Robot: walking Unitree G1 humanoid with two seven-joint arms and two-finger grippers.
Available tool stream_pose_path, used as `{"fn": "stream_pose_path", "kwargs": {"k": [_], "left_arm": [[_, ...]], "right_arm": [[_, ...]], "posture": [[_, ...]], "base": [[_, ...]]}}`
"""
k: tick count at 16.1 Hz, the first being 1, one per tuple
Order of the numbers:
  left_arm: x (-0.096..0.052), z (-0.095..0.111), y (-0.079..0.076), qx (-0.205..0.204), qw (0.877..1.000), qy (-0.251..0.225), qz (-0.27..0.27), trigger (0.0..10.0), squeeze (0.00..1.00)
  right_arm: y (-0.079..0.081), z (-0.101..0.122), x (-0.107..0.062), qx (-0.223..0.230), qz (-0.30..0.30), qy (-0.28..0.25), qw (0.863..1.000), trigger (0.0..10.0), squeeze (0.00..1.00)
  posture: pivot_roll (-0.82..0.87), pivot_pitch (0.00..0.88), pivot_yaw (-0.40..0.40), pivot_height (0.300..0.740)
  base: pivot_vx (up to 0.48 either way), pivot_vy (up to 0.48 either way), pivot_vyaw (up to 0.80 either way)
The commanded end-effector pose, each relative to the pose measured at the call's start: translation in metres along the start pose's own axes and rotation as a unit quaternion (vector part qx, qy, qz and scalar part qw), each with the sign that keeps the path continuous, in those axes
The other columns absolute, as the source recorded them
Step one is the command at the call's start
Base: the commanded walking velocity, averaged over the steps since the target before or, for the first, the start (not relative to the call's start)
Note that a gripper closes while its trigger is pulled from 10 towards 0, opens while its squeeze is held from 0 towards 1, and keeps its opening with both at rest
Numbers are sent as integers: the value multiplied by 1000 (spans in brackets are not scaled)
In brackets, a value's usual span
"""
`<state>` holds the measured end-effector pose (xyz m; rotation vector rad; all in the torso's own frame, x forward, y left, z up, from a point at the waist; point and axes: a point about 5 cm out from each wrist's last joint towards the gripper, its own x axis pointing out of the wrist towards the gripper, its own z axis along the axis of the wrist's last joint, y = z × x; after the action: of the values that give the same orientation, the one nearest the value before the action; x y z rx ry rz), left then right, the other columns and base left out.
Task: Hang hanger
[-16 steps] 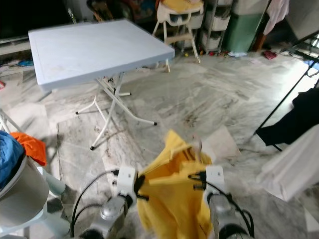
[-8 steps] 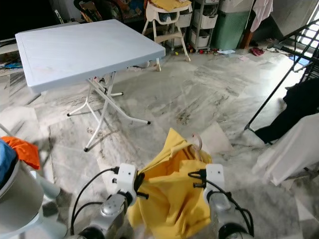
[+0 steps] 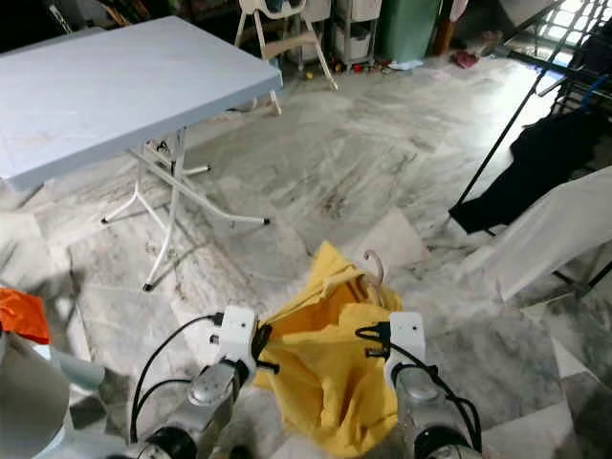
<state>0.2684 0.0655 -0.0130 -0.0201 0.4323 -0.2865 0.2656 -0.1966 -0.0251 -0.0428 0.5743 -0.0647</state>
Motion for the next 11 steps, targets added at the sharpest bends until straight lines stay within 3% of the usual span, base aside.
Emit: {"fn": "stream_pose_path", "kwargs": {"k": [1, 8, 11], "left_arm": [[1, 42, 101, -3, 988, -9, 154, 10000, 0], [-8, 16, 106, 17, 986, 48, 157, 10000, 0], [-15, -4, 105, 38, 983, 94, 154, 10000, 0]], "right_arm": [[-24, 9, -1, 25, -62, -22, 998, 10000, 0], [-3, -29, -10, 21, -21, 43, 999, 10000, 0], [7, -52, -18, 3, -1, 93, 996, 10000, 0]], "posture": [[-95, 133, 49, 740], [-101, 94, 39, 740], [-103, 60, 52, 740]], "base": [[337, 0, 0], [327, 0, 0], [0, 0, 0]]}}
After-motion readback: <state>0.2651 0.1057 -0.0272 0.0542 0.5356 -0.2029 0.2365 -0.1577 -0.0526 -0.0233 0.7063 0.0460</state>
